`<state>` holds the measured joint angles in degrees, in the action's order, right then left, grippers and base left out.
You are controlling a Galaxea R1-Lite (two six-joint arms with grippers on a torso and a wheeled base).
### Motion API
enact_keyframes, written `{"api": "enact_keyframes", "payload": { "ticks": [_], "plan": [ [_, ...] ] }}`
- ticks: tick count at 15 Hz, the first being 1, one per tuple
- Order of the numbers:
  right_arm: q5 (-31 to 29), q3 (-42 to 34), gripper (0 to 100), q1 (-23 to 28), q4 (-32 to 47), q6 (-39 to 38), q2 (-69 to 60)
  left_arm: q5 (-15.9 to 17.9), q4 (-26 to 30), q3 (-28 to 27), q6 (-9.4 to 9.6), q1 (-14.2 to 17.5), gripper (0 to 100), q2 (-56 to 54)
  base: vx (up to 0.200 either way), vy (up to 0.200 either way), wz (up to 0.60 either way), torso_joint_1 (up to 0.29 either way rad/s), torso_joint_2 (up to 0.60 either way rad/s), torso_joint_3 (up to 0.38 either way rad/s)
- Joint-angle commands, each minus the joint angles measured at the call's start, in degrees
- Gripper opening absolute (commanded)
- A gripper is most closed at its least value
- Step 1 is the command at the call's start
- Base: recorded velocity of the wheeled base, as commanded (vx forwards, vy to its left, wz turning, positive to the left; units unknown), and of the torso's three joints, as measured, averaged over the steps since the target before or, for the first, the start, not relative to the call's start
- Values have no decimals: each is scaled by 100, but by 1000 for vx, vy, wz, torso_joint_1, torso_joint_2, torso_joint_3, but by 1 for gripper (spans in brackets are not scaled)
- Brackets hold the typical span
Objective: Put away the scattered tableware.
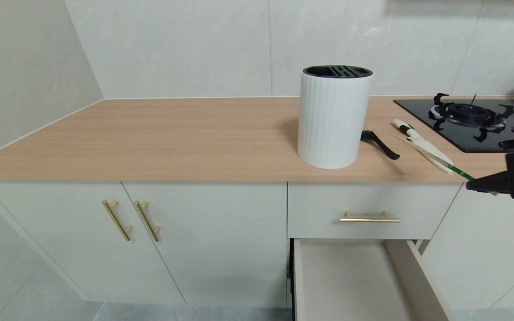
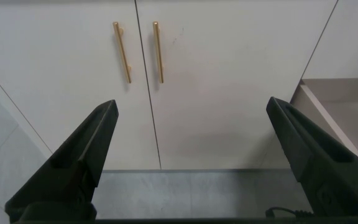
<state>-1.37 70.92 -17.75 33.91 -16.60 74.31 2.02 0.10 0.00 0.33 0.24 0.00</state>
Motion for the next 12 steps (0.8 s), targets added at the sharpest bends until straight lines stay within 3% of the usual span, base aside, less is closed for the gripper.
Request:
{"api": "enact_keyframes", "payload": {
  "ticks": [1,8,12],
  "plan": [
    [330,-175,0,0,151,-10,-796,0,-1,0,2,2,100,0,0,0,0,0,0,0],
    [884,-1090,0,-44,274,904,-1103,0,-1,0,2,2,100,0,0,0,0,0,0,0],
    [1103,-1397,0,-774,274,904,-1007,0,-1,0,2,2,100,0,0,0,0,0,0,0]
  ]
}}
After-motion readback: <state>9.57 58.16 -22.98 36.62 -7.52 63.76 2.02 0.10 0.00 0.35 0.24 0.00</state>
